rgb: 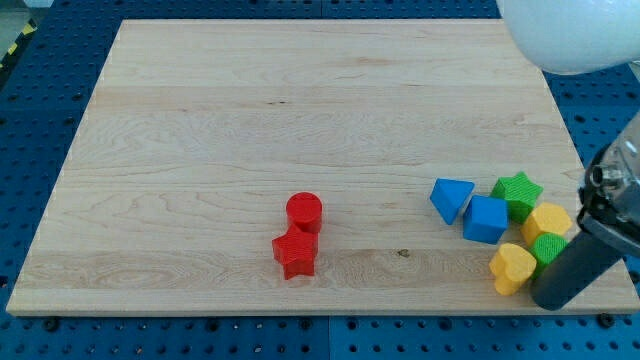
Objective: Move your arm to the bottom left of the yellow heart
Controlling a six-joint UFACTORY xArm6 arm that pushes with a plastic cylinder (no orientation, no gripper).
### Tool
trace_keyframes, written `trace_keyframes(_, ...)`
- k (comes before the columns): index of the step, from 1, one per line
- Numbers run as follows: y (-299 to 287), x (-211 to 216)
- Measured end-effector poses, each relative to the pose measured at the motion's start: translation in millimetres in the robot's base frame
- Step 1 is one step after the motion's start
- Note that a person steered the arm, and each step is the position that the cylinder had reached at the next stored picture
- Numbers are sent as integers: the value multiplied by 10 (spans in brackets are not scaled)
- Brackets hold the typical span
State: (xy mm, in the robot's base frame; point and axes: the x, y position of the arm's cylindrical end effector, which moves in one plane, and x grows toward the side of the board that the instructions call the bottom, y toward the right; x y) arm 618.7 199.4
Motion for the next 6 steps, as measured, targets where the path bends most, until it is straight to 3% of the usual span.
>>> trace_keyframes(3,-824,-3)
trace_keyframes(6,-885,-79)
